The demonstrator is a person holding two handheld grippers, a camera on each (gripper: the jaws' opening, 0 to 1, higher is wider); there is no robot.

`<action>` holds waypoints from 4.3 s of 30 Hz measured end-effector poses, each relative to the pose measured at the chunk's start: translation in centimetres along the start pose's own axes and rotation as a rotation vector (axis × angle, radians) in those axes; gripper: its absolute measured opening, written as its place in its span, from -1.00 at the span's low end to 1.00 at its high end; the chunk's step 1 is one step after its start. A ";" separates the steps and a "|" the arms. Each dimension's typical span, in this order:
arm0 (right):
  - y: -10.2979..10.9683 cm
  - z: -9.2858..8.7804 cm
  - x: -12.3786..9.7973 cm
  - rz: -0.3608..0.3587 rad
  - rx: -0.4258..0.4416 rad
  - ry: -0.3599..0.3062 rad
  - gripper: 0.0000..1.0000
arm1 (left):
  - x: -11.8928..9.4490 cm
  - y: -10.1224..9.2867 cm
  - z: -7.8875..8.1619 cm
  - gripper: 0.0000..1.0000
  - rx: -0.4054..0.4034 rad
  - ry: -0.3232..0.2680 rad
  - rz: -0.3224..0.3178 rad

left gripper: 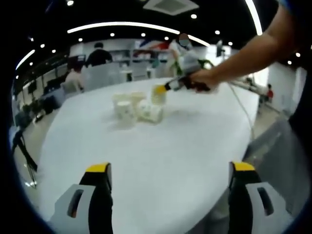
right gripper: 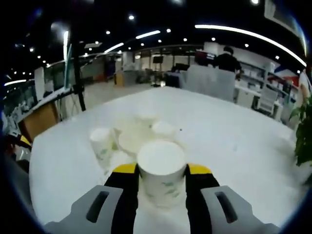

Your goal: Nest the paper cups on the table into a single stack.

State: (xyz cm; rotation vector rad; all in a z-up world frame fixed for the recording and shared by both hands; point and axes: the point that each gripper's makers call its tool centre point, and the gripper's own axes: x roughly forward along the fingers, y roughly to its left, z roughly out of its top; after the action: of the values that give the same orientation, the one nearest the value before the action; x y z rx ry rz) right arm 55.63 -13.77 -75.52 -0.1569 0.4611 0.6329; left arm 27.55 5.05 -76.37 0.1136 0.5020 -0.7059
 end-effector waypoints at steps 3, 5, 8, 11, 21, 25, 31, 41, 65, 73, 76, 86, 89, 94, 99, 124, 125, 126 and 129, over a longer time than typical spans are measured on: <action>0.1 0.6 -0.3 0.000 0.001 -0.009 -0.32 | 0.0 -0.1 0.0 0.96 0.001 0.001 -0.004; 0.2 0.7 -0.4 0.001 -0.010 -0.003 -0.33 | 0.0 -0.3 0.0 0.96 0.005 0.003 -0.009; 0.5 1.2 -0.8 0.008 -0.011 -0.004 -0.33 | 0.1 -0.4 0.0 0.96 0.013 0.004 -0.011; 0.6 1.9 -1.2 0.007 -0.018 -0.008 -0.33 | 0.0 -0.4 0.0 0.96 0.014 0.002 -0.011; 0.2 3.1 -2.7 -0.002 -0.030 -0.013 -0.33 | 0.0 -0.6 0.2 0.96 0.016 -0.006 -0.019; 0.4 3.3 -3.1 0.004 -0.033 -0.014 -0.33 | 0.0 -0.4 0.3 0.96 0.013 -0.009 -0.013; 0.9 3.5 -3.6 0.011 -0.047 -0.016 -0.33 | -0.4 0.2 0.8 0.91 0.014 -0.040 0.017; 1.6 3.8 -4.6 0.018 -0.040 -0.029 -0.33 | -0.4 -0.2 1.1 0.96 0.022 -0.057 0.001; 5.5 4.3 -7.2 0.093 -0.055 -0.042 -0.32 | -0.4 -0.9 1.5 0.97 0.002 -0.078 -0.035; 6.7 4.2 -8.0 0.113 -0.061 -0.049 -0.32 | -0.5 -1.1 1.7 0.97 0.002 -0.083 -0.040; 7.0 4.0 -8.2 0.118 -0.066 -0.047 -0.32 | -0.5 -1.1 1.6 0.97 0.001 -0.078 -0.043; 8.4 3.4 -9.7 0.133 -0.083 -0.039 -0.32 | -0.9 -0.9 2.1 0.94 0.025 -0.100 -0.014; 8.8 3.3 -10.1 0.141 -0.081 -0.042 -0.32 | -0.7 -1.4 1.9 0.96 0.033 -0.087 -0.028; 9.3 3.1 -10.7 0.145 -0.085 -0.044 -0.32 | -0.7 -1.6 1.8 0.96 0.028 -0.083 -0.042; 9.8 2.9 -11.2 0.149 -0.088 -0.049 -0.32 | -0.8 -1.6 1.8 0.96 0.020 -0.081 -0.041; 12.5 1.4 -14.2 0.188 -0.117 -0.051 -0.32 | -0.7 -2.0 1.9 0.96 0.020 -0.084 -0.050; 12.7 1.4 -14.5 0.195 -0.102 -0.055 -0.32 | -0.7 -2.1 1.9 0.96 0.019 -0.083 -0.052; 12.8 1.4 -14.6 0.198 -0.096 -0.056 -0.32 | -0.7 -2.1 1.8 0.96 0.021 -0.082 -0.053; 13.0 1.1 -14.7 0.201 -0.089 -0.057 -0.32 | -0.6 -2.6 1.7 0.96 0.043 -0.074 -0.064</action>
State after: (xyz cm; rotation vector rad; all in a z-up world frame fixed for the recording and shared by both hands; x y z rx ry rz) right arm 37.76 -10.96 -67.80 -0.1775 0.3962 0.8535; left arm 26.18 2.99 -74.42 0.1111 0.4211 -0.7805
